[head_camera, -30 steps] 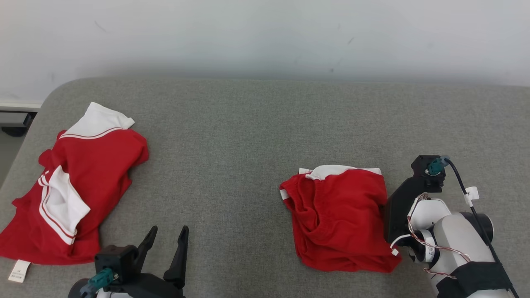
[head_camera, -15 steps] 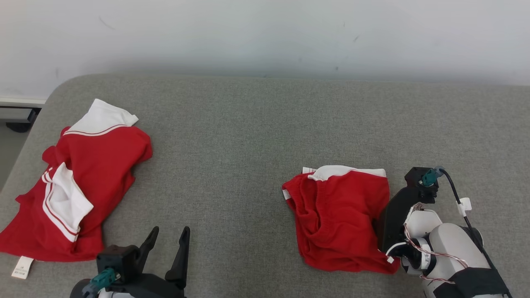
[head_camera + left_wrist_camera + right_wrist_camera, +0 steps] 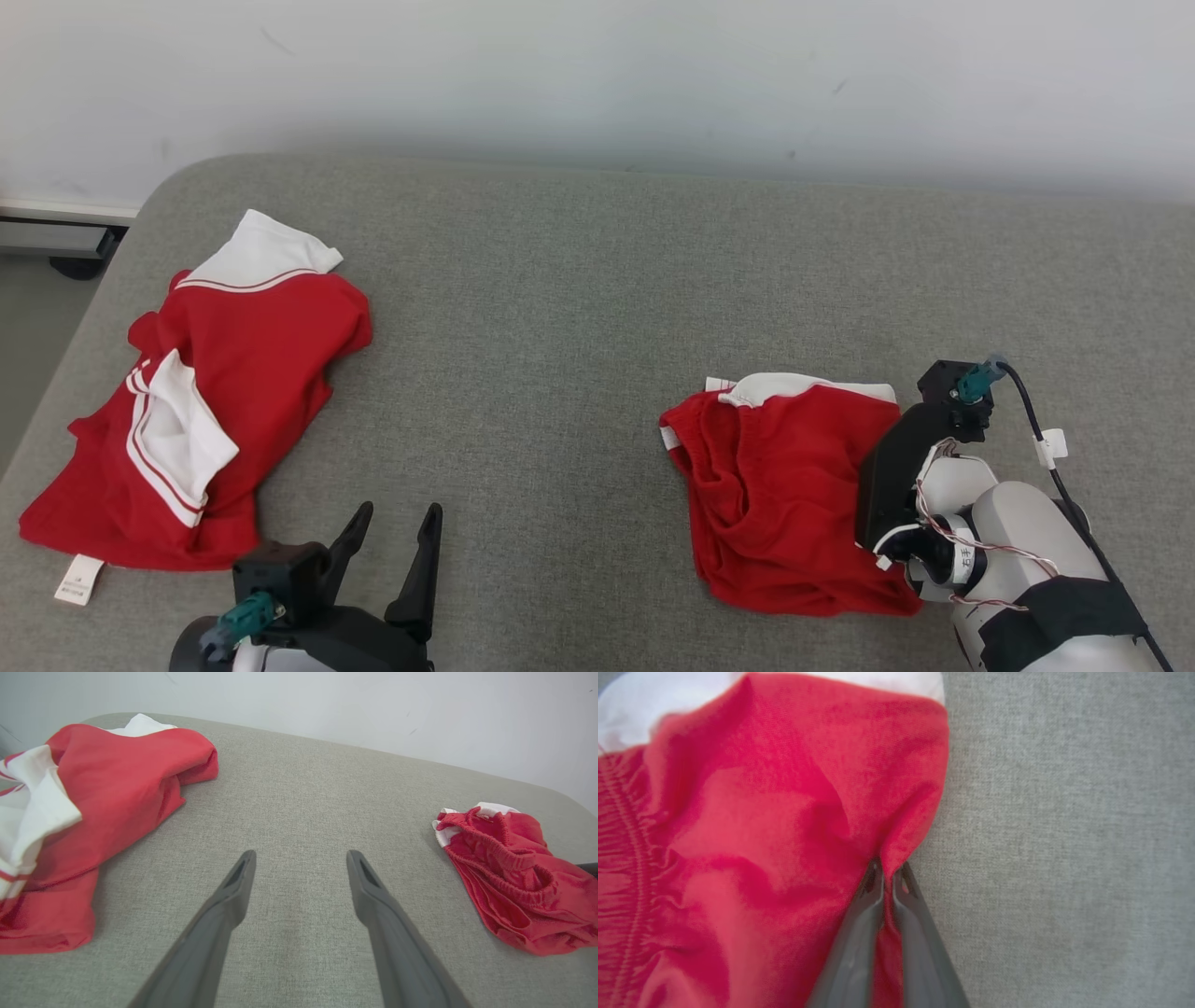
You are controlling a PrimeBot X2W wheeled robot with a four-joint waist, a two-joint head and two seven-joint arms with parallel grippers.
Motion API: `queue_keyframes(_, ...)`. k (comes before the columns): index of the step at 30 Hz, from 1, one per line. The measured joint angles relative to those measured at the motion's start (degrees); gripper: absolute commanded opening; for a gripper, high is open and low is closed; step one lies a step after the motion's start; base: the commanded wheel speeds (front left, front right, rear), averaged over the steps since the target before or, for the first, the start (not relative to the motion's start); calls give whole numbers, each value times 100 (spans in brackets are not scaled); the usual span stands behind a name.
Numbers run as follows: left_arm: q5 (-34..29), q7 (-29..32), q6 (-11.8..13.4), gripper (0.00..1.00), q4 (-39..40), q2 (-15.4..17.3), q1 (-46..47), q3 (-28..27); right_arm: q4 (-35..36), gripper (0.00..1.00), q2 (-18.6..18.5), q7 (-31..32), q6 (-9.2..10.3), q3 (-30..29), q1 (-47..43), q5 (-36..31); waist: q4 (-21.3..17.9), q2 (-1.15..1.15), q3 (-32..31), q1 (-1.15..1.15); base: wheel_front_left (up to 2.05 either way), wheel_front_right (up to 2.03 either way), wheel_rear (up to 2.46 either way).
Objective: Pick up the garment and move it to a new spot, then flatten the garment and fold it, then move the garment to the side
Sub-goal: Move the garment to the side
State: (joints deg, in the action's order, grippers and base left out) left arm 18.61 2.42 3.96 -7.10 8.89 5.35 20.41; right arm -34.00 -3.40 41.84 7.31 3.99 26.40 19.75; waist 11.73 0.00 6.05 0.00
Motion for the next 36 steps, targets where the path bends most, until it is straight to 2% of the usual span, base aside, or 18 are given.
queue_keyframes(10, -1, -83, 7, 100, -57, 16, -16, -78, -148, 0, -87, -59, 0, -51, 158, -231, 0, 0, -106, 0, 0, 0, 0)
queue_keyframes(18, -52, -127, 13, 100, -4, 77, -20, -101, -227, 0, -628, -260, 0, -436, 230, -231, -115, 0, -228, 0, 0, 0, 0)
queue_keyframes(24, -103, -154, 13, 100, 108, 104, -15, -86, -318, 0, -1246, -376, -32, -701, 214, -230, -136, 0, -235, -1, 0, 0, 0)
queue_keyframes(36, -256, -135, 4, 100, 367, 232, -6, -25, -465, 0, -2012, -608, -31, -1234, 69, -166, -50, 0, -11, -1, 0, 0, 0)
